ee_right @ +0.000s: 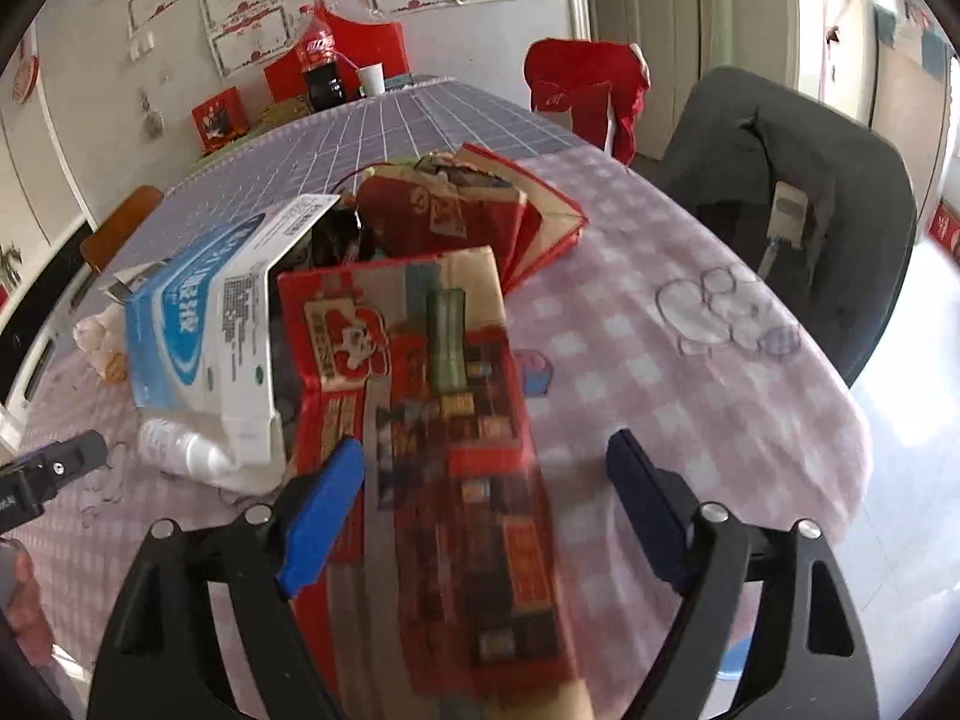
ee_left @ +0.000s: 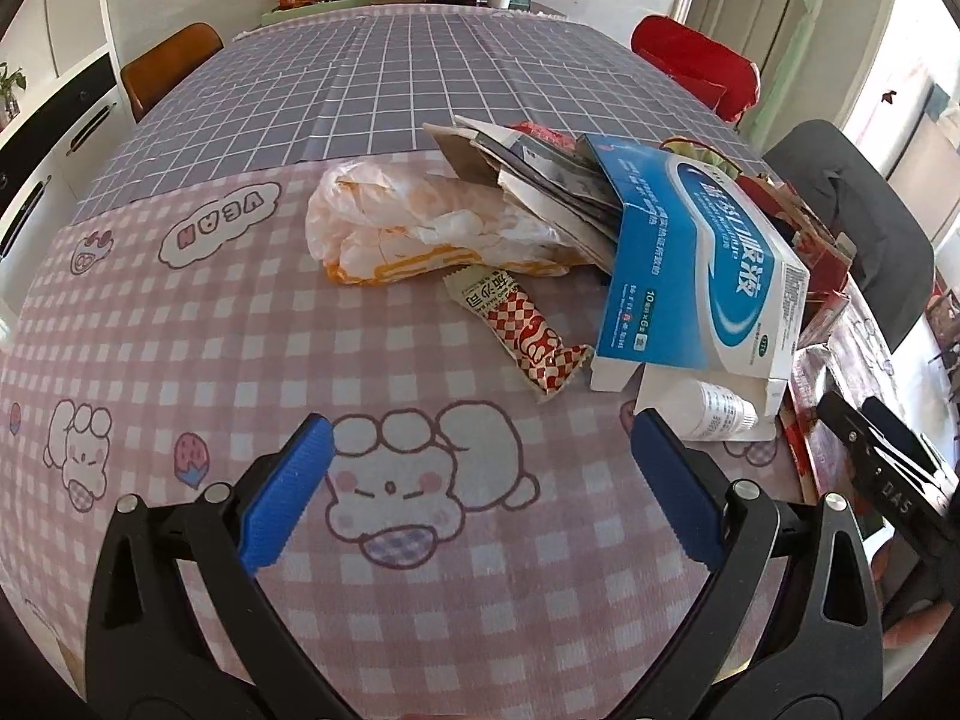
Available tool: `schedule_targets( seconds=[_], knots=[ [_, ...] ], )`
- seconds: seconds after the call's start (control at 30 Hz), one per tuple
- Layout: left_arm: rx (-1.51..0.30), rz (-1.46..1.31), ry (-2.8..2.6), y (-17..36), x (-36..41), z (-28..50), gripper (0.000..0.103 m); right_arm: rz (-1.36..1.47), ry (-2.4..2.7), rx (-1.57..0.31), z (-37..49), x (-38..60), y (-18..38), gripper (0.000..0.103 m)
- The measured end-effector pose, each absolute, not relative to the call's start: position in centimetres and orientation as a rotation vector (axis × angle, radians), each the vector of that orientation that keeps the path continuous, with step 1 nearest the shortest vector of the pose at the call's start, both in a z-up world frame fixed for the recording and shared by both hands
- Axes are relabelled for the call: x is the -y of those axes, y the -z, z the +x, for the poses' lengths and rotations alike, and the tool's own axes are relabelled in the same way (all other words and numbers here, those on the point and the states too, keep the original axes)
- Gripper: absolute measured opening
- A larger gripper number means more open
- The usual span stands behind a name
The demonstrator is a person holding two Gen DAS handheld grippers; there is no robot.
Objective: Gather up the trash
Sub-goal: 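Grasp the red paper packet with the right tool while the left tool grasps the candy wrapper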
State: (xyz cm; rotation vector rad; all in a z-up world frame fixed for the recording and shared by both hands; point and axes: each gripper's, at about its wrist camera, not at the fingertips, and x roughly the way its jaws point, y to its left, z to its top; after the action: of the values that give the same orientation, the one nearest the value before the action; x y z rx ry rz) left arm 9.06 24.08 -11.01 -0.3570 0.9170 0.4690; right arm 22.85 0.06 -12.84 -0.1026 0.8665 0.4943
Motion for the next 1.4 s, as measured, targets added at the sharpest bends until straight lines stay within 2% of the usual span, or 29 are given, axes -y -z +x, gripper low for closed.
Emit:
schedule_targets(
  seconds=[0.03,0.07,0.13,0.23,0.27,0.3,0.4,0.43,0.47,0.5,0.57,0.6,0.63,0.67,0.83,0.87,0.9,0.93,0.97,1.0,1.13,1.33,1.4],
  knots=[
    [-0.921,-0.357,-0.470,11.0,-24.2,9.5,0.097,-0.128,-0.497,-0.863,22.8,-0.5,12.8,0.043],
    [-0.925,-0.357,-0.474,11.1,-24.4,9.9,0.097,-0.136,-0.527,-0.857,22.6,-0.7,12.6,0.042],
    [-0.927,-0.359,-0.468,11.3,-24.6,10.7,0.097,-0.106,-0.522,-0.873,22.8,-0.4,12.4,0.033],
    [-0.928,-0.360,-0.470,11.5,-24.8,12.0,0.097,0.002,-0.533,-0.900,23.4,1.3,12.0,0.029],
    [-0.938,-0.353,-0.483,11.8,-24.9,12.6,0.097,0.017,-0.526,-0.894,23.4,1.7,11.7,0.024],
    [-0.945,-0.345,-0.498,12.0,-25.0,13.1,0.097,0.020,-0.505,-0.875,23.3,2.1,11.2,0.001],
    [-0.941,-0.362,-0.480,12.5,-25.4,14.1,0.091,0.041,-0.495,-0.854,23.2,3.2,10.1,0.001],
    [-0.947,-0.368,-0.471,12.7,-25.4,14.1,0.076,0.043,-0.488,-0.852,23.3,3.4,10.0,0.001],
    [-0.950,-0.351,-0.481,12.9,-25.3,14.2,0.068,0.037,-0.473,-0.854,23.3,3.5,10.1,0.001],
    [-0.944,-0.329,-0.498,13.0,-25.1,14.2,0.059,0.029,-0.478,-0.859,23.5,3.6,10.2,0.001],
    [-0.936,-0.294,-0.553,13.0,-25.0,14.0,0.027,0.039,-0.485,-0.855,23.8,3.8,10.3,0.005],
    [-0.934,-0.305,-0.544,13.0,-25.2,13.9,0.024,0.049,-0.497,-0.857,24.1,3.8,10.4,0.026],
    [-0.935,-0.310,-0.538,13.0,-25.2,13.9,0.022,0.050,-0.521,-0.866,24.6,3.7,10.5,0.061],
    [-0.934,-0.313,-0.528,13.0,-25.3,13.8,0.020,0.048,-0.546,-0.869,24.9,3.5,10.6,0.070],
    [-0.937,-0.324,-0.461,12.6,-25.5,12.0,0.020,0.010,-0.608,-0.889,26.8,1.2,11.1,0.070],
    [-0.932,-0.334,-0.438,12.4,-25.6,11.5,0.024,0.009,-0.621,-0.905,27.3,0.6,11.4,0.070],
    [-0.925,-0.346,-0.420,12.2,-25.7,10.9,0.030,0.006,-0.631,-0.918,27.7,0.1,11.6,0.071],
    [-0.920,-0.357,-0.411,12.0,-25.9,10.8,0.062,-0.004,-0.643,-0.939,28.0,-0.4,11.9,0.075],
    [-0.893,-0.368,-0.405,11.5,-26.1,10.3,0.079,-0.025,-0.651,-0.936,28.1,-0.8,11.7,0.079],
    [-0.866,-0.369,-0.398,11.1,-26.2,9.9,0.079,-0.039,-0.668,-0.944,28.2,-1.2,11.6,0.083],
    [-0.836,-0.369,-0.376,10.1,-26.6,10.0,0.079,-0.052,-0.660,-1.007,29.3,-2.1,11.7,0.084],
    [-0.946,-0.424,-0.471,13.0,-28.9,13.0,0.078,-0.154,-0.738,-1.040,30.1,-3.6,11.8,0.084],
    [-0.940,-0.383,-0.490,12.9,-28.6,13.3,0.063,-0.155,-0.756,-1.034,30.6,-4.0,11.9,0.083]
  ],
)
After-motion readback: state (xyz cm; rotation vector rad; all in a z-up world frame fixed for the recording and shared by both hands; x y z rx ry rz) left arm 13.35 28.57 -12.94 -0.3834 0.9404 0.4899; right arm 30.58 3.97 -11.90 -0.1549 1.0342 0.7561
